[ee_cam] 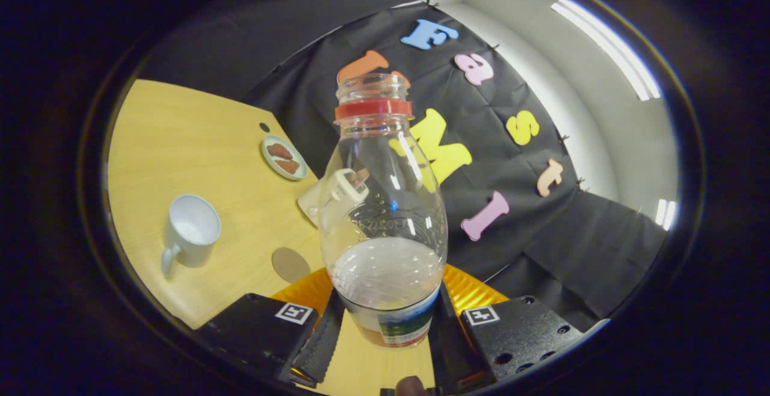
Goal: Take the bottle from table, then pour the juice into the cup, finally place the bottle on the coaster
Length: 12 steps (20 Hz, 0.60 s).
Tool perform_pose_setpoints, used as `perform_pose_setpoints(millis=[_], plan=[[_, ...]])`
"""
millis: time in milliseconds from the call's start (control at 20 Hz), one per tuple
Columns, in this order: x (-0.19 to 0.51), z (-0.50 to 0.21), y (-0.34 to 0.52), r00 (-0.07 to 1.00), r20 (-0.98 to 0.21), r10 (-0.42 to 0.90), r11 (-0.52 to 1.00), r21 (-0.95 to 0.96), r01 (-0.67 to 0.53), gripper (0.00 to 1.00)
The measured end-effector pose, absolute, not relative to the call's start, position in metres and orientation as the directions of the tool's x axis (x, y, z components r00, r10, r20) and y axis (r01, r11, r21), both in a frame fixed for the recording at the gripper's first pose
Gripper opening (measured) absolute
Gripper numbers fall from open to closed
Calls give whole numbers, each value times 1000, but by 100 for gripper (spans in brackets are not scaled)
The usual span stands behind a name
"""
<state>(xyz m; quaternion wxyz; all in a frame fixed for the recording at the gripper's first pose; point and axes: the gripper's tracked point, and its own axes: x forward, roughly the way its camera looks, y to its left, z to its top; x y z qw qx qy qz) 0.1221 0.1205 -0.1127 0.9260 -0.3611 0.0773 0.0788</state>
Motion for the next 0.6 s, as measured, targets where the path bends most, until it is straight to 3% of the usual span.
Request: perform_pose_setpoints(millis=[250, 450, 600], plan=[[116, -106, 117, 960, -203, 192, 913, -321, -250, 77], [124, -92, 116, 948, -169, 271, 952, -96, -289, 76], [148, -88, 119, 937, -172, 304, 949, -31, -314, 76]])
